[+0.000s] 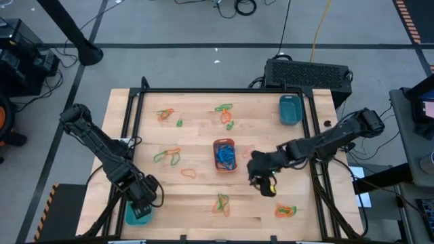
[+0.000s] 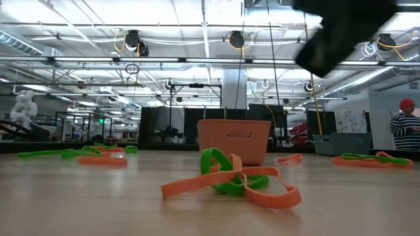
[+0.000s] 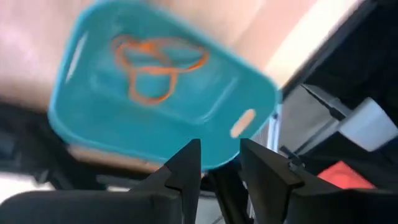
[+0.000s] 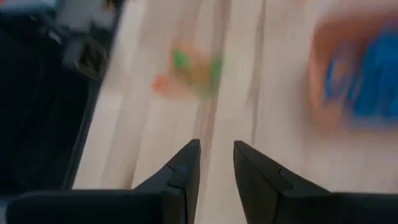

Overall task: Sort rubber bands into baskets
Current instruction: Put the orange rubber band into the green bin

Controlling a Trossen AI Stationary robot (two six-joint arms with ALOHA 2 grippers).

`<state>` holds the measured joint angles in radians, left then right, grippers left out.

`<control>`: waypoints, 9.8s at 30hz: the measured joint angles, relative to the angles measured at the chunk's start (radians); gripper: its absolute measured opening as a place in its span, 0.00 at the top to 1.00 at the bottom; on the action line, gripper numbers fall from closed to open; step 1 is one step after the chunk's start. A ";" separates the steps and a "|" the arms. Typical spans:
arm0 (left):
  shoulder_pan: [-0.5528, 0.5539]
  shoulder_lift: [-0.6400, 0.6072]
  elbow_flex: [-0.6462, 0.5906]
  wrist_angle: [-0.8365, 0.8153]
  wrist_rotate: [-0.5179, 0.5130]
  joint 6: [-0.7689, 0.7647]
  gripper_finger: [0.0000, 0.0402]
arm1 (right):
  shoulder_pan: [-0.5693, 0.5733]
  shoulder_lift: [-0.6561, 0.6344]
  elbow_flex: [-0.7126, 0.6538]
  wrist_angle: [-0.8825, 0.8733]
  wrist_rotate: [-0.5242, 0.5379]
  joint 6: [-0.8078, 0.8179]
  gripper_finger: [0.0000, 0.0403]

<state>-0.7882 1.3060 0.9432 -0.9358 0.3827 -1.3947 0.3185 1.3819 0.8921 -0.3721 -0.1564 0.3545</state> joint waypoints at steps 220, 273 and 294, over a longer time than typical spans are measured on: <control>-0.066 0.042 -0.072 0.062 -0.027 0.124 0.72 | 0.318 0.120 0.000 0.135 0.777 0.221 0.63; 0.498 -0.115 -0.549 1.629 -0.413 1.496 0.72 | -0.051 -0.001 -0.286 -0.475 0.339 0.905 0.63; 0.498 -0.094 -0.549 1.575 -0.412 1.453 0.72 | -0.049 0.041 -0.237 -0.532 0.400 0.920 0.63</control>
<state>-0.2905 1.2122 0.3943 0.6393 -0.0292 0.0582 0.2698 1.4233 0.6556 -0.9038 0.2439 1.2744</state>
